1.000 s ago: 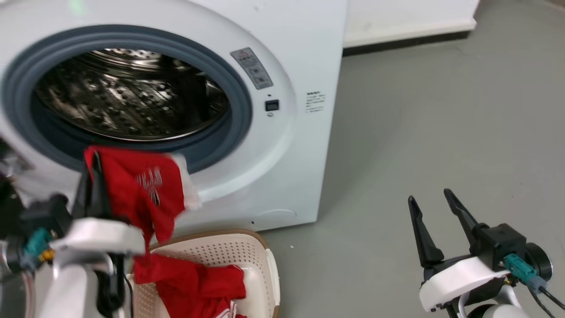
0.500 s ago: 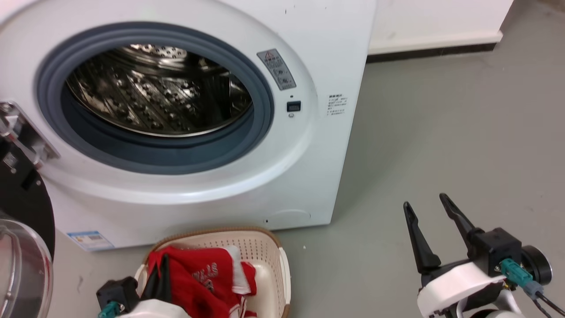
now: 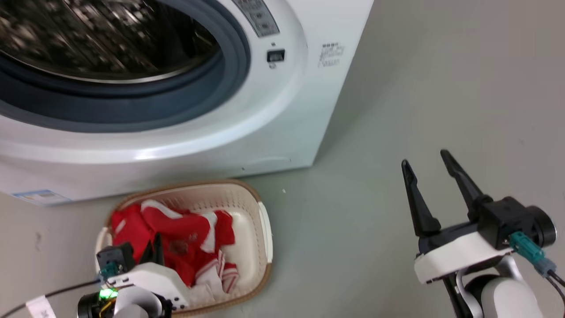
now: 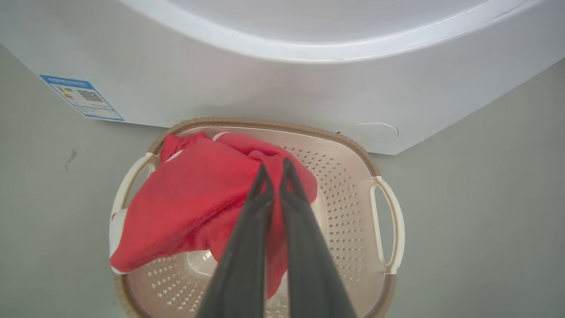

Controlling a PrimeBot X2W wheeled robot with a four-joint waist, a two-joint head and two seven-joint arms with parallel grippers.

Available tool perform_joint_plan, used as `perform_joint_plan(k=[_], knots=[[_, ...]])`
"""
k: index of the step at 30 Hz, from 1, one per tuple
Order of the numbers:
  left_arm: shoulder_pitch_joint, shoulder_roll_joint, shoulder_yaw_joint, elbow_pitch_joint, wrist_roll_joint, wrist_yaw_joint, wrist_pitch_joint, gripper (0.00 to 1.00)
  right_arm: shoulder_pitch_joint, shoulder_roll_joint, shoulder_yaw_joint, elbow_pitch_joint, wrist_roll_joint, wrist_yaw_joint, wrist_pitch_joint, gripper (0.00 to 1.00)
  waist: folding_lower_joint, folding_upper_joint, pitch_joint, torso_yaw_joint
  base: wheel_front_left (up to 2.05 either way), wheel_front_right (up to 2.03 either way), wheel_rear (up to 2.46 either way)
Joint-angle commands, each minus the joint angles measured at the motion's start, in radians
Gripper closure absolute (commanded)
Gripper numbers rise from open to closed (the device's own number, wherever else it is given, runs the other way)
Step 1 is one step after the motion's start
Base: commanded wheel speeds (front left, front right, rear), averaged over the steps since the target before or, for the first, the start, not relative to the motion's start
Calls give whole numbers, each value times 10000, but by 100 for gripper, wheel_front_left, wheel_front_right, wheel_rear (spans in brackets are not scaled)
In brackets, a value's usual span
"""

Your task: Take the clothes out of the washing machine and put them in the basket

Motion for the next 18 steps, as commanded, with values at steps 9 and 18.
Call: perform_joint_plan(k=[9, 18], knots=[[-1613, 154, 208, 2946, -96, -112, -73, 100, -841, 4, 141, 65, 164, -7, -372, 0, -1, 0, 1988, -701, 0, 0, 0], [-2881, 77, 191, 5087, -281, -352, -36, 100, -1258, 6, 101, 127, 282, -7, -669, 0, -1, 0, 2841, -743, 0, 0, 0]])
